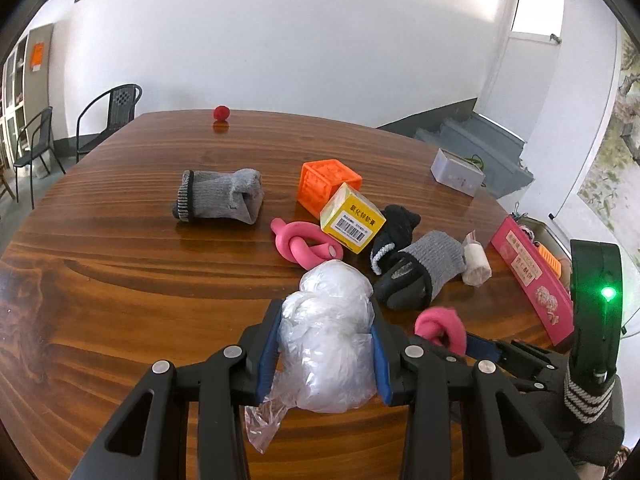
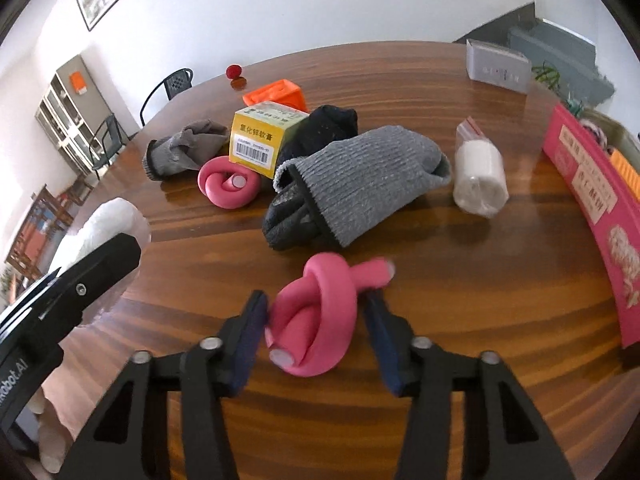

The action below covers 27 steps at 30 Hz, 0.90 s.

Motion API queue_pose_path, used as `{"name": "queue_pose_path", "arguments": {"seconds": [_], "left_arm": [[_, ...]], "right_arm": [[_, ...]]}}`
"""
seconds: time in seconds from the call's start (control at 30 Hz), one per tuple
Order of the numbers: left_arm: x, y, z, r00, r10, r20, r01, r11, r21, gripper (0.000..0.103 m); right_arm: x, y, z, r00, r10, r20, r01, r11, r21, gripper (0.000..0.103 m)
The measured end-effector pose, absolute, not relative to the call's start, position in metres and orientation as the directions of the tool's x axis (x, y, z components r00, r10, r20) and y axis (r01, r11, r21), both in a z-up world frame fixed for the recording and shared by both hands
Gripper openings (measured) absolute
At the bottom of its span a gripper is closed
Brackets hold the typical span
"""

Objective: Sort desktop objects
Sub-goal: 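Grasp the pink foam knot with the right gripper while the left lifts the bag, then carry the pink knot into the tin box and open the right gripper while the left carries the bag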

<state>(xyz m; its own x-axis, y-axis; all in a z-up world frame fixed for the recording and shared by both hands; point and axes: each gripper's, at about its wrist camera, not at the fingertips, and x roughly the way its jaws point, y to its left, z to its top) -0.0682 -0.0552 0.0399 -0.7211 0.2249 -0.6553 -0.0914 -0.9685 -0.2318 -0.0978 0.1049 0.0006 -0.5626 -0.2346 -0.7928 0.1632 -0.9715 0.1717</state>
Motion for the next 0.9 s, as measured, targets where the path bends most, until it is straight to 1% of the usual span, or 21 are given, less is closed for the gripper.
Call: {"name": "queue_pose_path", "arguments": {"seconds": [0.17,0.33,0.43,0.63,0.73,0.9], "left_arm": [[-0.069,-0.052,0.037,-0.716,0.222,-0.662,-0.094,-0.97,-0.223,0.04],[-0.071,-0.05,0.033,-0.71,0.214,-0.671,-0.09,-0.972,-0.215,0.04],[-0.071,-0.047,0.03,-0.706,0.212,-0.676,-0.093,-0.974,-0.208,0.04],[-0.071,-0.041,0.028,-0.705,0.211,-0.677,-0.103,-0.975,-0.197,0.04],[-0.07,-0.04,0.027,-0.703,0.215,-0.678,-0.105,-0.974,-0.2,0.04],[-0.067,-0.033,0.029,-0.7,0.23,-0.676,-0.111,-0.97,-0.215,0.04]], "right_arm": [[-0.093,0.115,0.004,-0.574,-0.232,-0.785,0.157,-0.972,0.173,0.036],[-0.078,0.143,0.019,-0.622,-0.232,-0.748,0.123,-0.972,0.199,0.035],[-0.063,0.164,0.034,-0.672,-0.212,-0.71,0.098,-0.975,0.199,0.035],[-0.039,0.225,0.065,-0.766,-0.109,-0.633,-0.01,-0.983,0.181,0.036],[-0.035,0.261,0.075,-0.789,-0.041,-0.613,-0.09,-0.979,0.181,0.036],[-0.041,0.324,0.083,-0.792,0.051,-0.608,-0.208,-0.959,0.191,0.036]]}}
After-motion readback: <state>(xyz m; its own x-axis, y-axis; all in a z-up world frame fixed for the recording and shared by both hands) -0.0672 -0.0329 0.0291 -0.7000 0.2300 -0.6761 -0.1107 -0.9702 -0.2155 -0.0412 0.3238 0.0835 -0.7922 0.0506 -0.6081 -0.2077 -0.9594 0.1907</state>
